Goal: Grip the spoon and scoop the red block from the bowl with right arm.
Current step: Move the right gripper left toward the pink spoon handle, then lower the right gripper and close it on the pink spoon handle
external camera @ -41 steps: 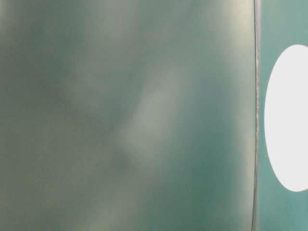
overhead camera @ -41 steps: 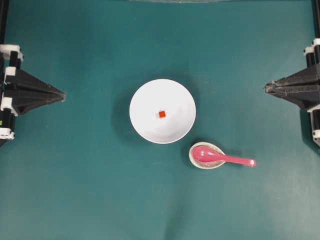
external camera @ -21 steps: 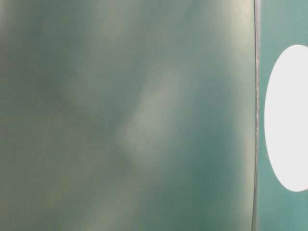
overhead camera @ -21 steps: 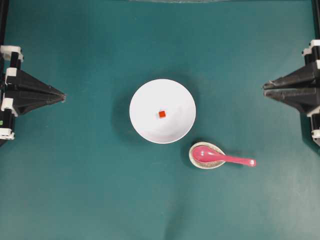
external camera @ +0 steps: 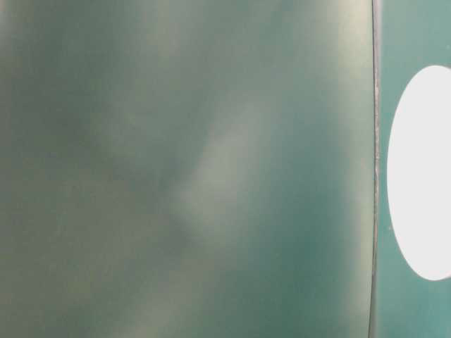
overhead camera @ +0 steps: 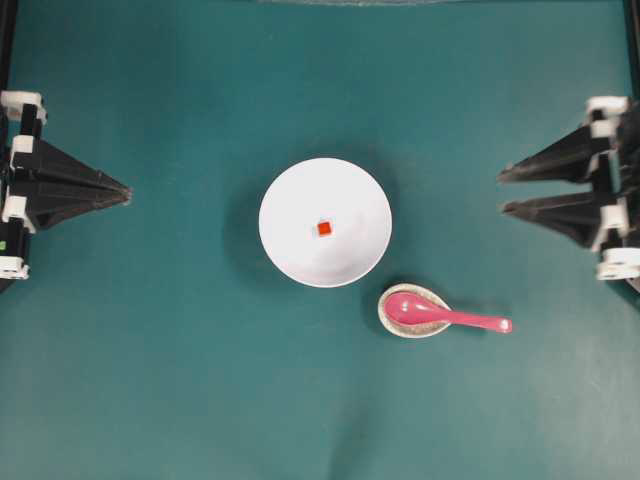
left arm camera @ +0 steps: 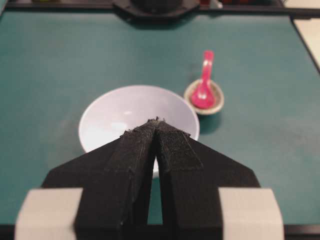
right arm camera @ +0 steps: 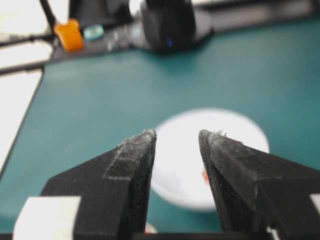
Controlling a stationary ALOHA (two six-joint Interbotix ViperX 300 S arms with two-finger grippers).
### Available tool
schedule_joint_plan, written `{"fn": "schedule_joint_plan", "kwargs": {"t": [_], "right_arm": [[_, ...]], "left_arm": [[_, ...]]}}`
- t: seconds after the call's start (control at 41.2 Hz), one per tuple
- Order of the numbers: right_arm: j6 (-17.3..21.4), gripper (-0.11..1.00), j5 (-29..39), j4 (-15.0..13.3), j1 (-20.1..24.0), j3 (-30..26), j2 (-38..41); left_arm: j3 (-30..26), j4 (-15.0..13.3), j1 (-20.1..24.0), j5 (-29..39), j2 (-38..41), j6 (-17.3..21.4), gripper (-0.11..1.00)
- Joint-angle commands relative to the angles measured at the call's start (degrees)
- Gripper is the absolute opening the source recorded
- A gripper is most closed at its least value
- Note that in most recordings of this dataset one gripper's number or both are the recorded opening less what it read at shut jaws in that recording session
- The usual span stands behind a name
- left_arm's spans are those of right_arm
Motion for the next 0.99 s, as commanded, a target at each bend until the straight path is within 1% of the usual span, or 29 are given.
{"fn": "schedule_joint_plan", "kwargs": {"t": [0.0,0.097,0.218,0.291,0.364,0.412,0.485,0.606,0.824,0.873,0.97], "right_arm": [[0.00,0.47,-1.41,3.16,1.41,0.00,4.13],[0.09,0.47,-5.19,5.01,3.87,0.70,8.35],[0.00,0.47,-14.41,8.26,8.26,2.20,13.80],[0.00,0.47,-20.39,11.43,11.07,3.34,17.05],[0.00,0.47,-26.98,15.47,14.68,4.39,20.74],[0.00,0.47,-29.97,17.67,16.61,4.83,22.59],[0.00,0.47,-34.80,22.06,20.65,5.45,26.10],[-0.09,0.47,-40.43,27.86,26.54,5.80,31.20],[-0.09,0.47,-47.55,36.65,34.98,5.45,38.50],[-0.09,0.47,-48.34,38.32,36.65,5.10,40.08],[-0.09,0.47,-48.87,40.43,38.94,4.83,42.45]], "left_arm": [[-1.49,0.18,-0.18,-0.18,0.44,-0.09,0.00],[-1.58,0.18,-0.18,0.26,0.35,-0.09,0.00],[-1.49,0.18,-0.18,0.53,0.35,-0.09,0.00],[-1.49,0.18,-0.18,0.53,0.35,-0.09,0.00],[-1.49,0.18,-0.18,0.53,0.35,-0.09,0.00],[-1.49,0.18,-0.18,0.53,0.35,-0.09,0.00],[-1.49,0.18,-0.18,0.53,0.35,-0.09,0.00],[-1.49,0.18,-0.18,0.53,0.35,-0.09,0.00],[-1.49,0.18,-0.18,0.53,0.35,-0.09,0.00],[-1.49,0.18,-0.18,0.53,0.35,-0.09,0.00],[-1.41,0.18,-0.18,0.53,0.35,-0.09,0.00]]}}
